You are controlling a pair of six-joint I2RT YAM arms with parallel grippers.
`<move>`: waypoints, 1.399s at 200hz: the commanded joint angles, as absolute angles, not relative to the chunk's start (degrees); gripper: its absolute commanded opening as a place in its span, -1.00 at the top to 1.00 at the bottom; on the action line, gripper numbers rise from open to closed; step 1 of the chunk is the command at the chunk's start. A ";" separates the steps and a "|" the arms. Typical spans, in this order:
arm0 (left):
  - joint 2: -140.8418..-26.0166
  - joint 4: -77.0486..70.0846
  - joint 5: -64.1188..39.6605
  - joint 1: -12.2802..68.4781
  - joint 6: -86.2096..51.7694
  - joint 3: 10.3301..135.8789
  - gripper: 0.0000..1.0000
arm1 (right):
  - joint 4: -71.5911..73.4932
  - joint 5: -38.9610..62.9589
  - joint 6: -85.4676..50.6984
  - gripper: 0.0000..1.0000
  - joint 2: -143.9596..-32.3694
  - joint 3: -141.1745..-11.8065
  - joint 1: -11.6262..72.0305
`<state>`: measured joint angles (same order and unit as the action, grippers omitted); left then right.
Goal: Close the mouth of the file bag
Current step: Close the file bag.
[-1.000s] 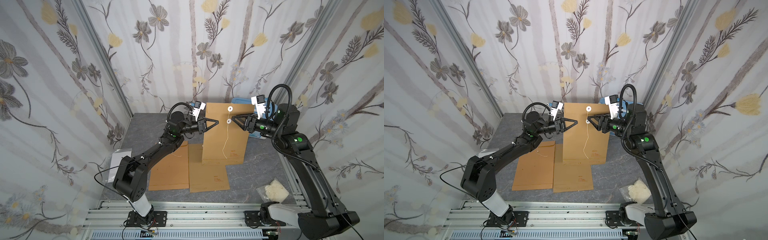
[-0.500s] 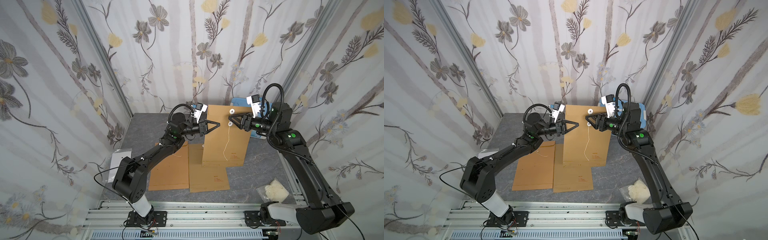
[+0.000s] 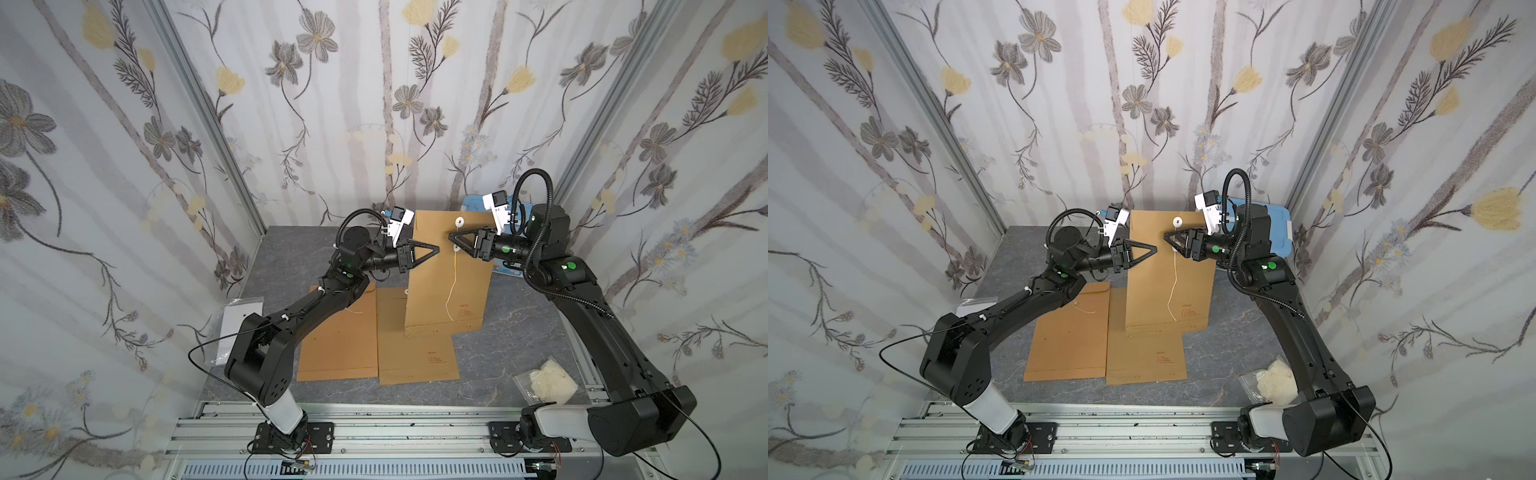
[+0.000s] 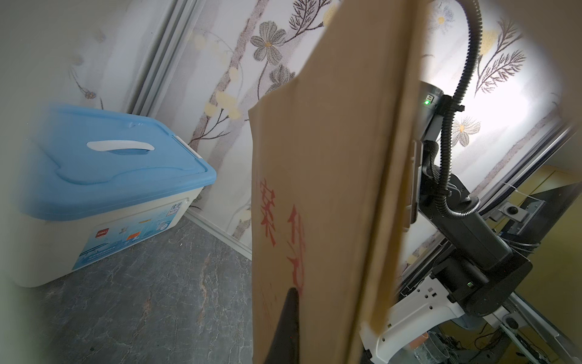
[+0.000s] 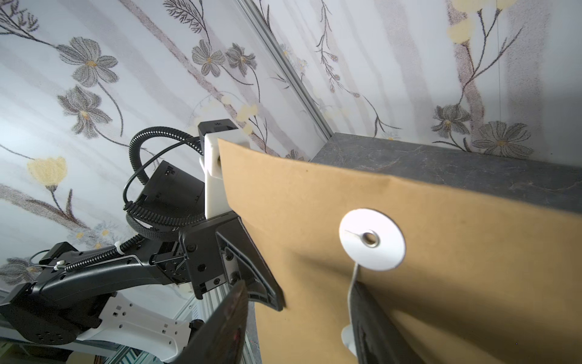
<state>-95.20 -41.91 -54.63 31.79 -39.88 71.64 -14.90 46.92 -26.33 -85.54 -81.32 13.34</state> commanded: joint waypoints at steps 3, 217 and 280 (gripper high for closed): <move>-95.18 -44.22 -54.93 31.82 -38.32 71.61 1.00 | -7.62 50.20 -30.39 -0.08 -86.37 -80.02 13.45; -94.55 -44.07 -52.54 30.67 -38.57 71.19 1.00 | -8.65 61.43 -27.86 0.04 -89.38 -77.37 15.38; -96.42 -50.82 -51.25 29.49 -44.56 70.78 1.00 | -8.18 61.82 -27.09 0.13 -88.88 -75.17 15.77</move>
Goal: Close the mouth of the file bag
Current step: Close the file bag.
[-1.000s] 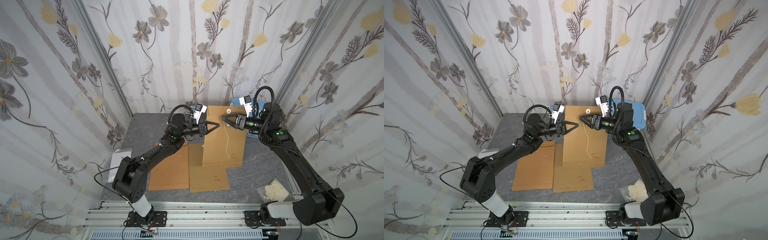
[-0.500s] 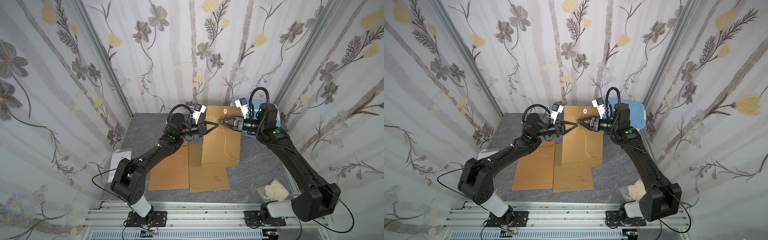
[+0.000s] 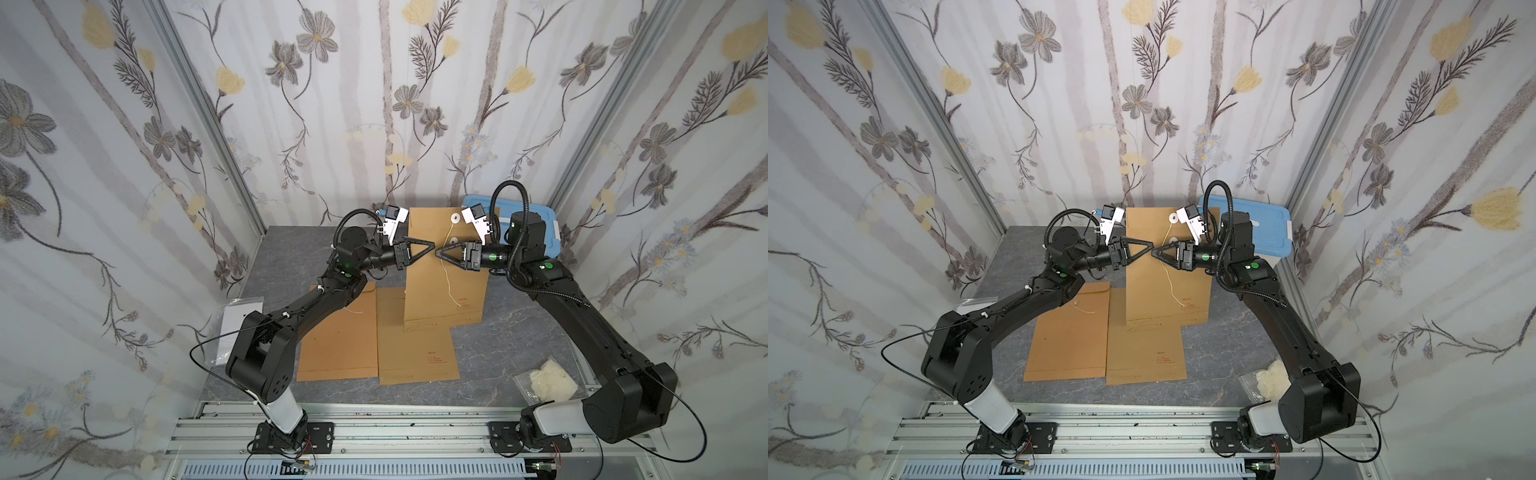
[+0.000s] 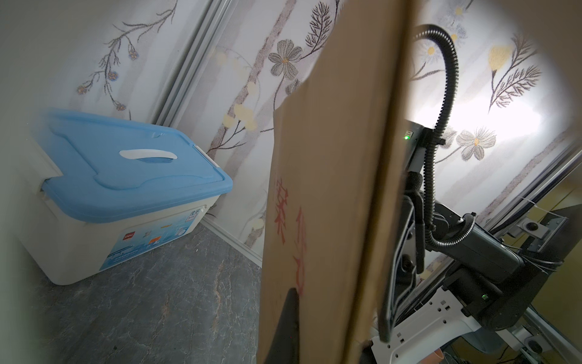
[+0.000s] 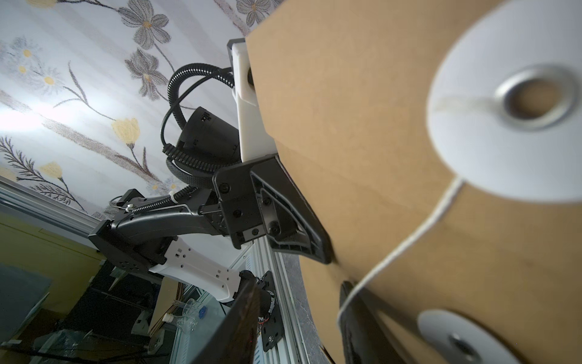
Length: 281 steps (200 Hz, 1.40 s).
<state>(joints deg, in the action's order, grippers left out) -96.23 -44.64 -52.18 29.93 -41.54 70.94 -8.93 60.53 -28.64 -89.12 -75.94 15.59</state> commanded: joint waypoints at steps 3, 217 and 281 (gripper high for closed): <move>-96.42 -51.17 -51.16 29.41 -44.75 70.75 1.00 | -8.13 61.75 -27.07 0.13 -88.82 -75.00 15.81; -97.70 -61.88 -44.87 27.09 -53.07 67.15 1.00 | 2.65 58.13 -31.73 0.61 -88.75 -65.93 19.88; -99.13 -67.60 -44.80 26.19 -57.66 66.97 1.00 | 3.17 58.18 -31.78 0.77 -88.95 -65.21 20.39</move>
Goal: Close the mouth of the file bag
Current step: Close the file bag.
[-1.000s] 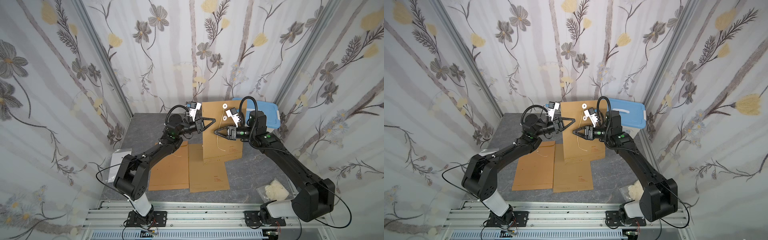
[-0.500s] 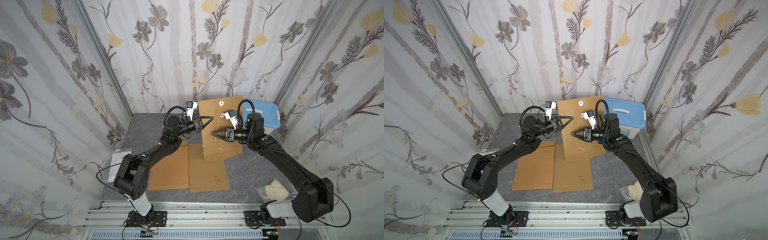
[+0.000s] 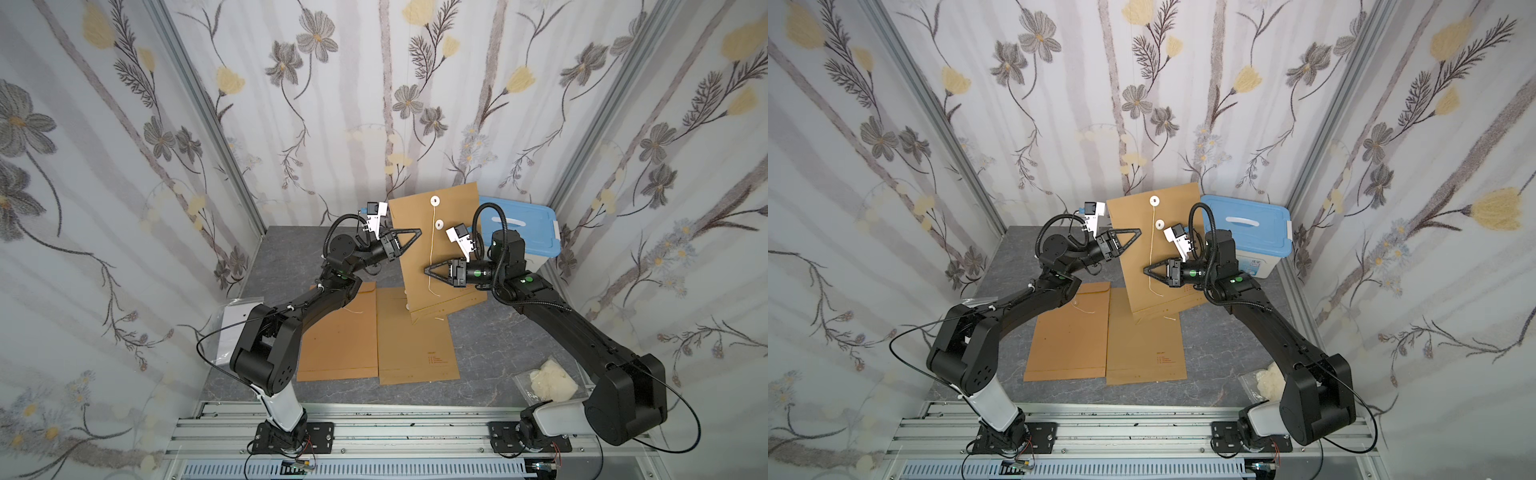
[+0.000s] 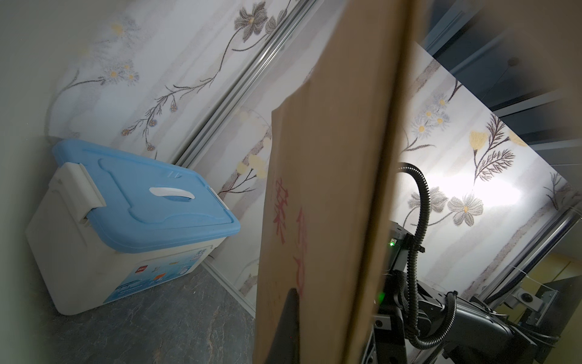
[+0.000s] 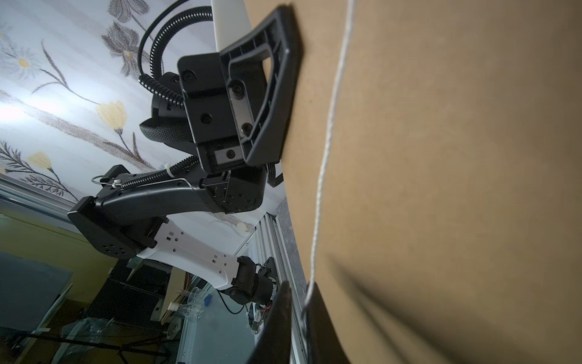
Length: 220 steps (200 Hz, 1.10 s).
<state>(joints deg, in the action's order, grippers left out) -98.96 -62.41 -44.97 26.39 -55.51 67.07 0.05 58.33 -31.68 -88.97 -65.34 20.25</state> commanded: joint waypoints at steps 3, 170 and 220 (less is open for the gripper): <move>-99.13 -67.59 -44.79 26.15 -57.65 66.97 1.00 | 3.16 58.21 -31.76 0.77 -88.95 -65.21 20.39; -105.62 -80.83 -46.02 25.17 -71.65 70.31 1.00 | -0.67 53.36 -30.59 1.00 -89.42 -64.69 20.87; -106.05 -80.86 -48.02 25.14 -73.30 71.70 1.00 | -4.76 53.87 -30.05 1.00 -90.09 -65.65 18.50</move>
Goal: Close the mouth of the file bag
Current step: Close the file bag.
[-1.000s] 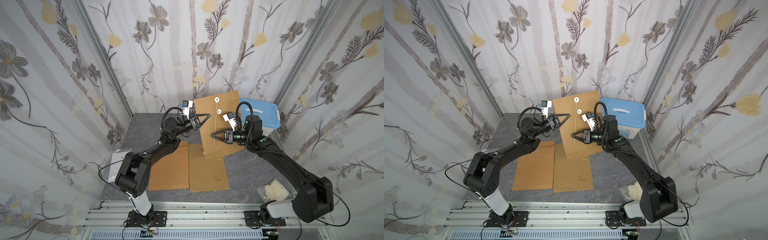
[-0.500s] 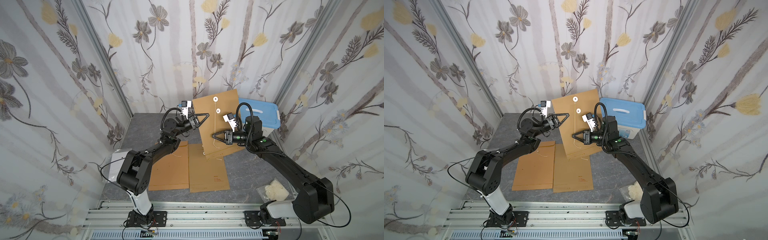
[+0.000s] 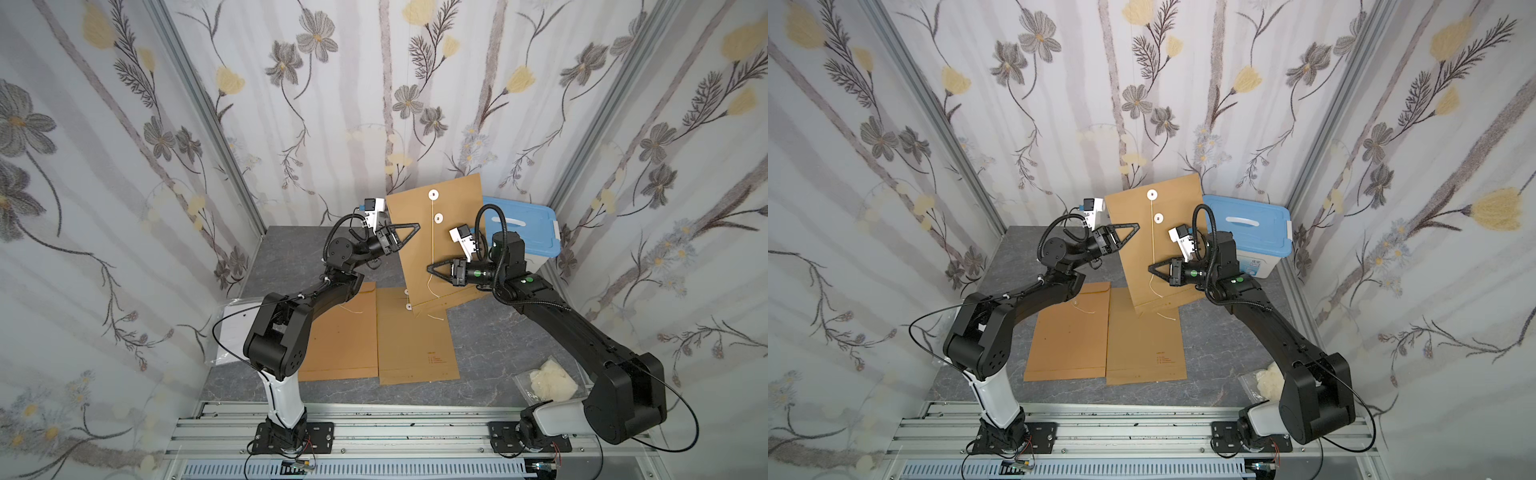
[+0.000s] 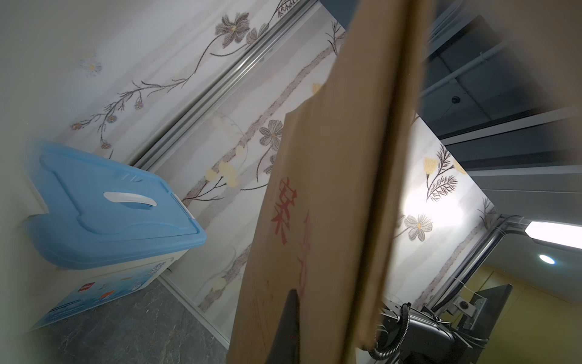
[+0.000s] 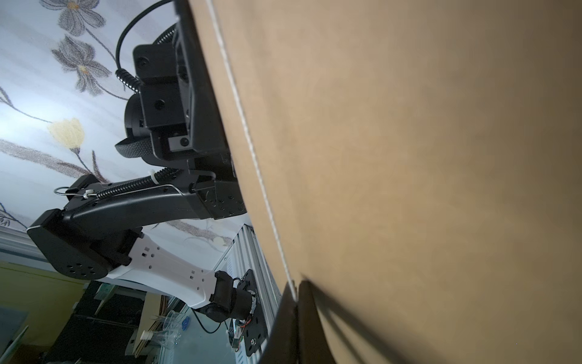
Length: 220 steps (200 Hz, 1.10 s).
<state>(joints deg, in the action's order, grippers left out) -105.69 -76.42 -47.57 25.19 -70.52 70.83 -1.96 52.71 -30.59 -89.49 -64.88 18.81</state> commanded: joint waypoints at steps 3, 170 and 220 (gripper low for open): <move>-106.08 -80.86 -48.05 25.18 -73.30 71.70 1.00 | -4.82 53.94 -30.05 1.00 -90.02 -65.61 18.42; -109.77 -80.53 -51.88 25.05 -75.93 76.60 1.00 | -27.96 41.25 -20.59 1.00 -86.74 -71.74 19.87; -109.83 -79.38 -53.11 25.48 -74.96 77.19 1.00 | -38.45 26.83 -16.77 1.00 -83.61 -73.21 23.41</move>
<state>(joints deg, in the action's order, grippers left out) -110.30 -76.40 -55.55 25.41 -74.52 76.62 -29.19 36.77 -19.94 -85.36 -72.90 21.71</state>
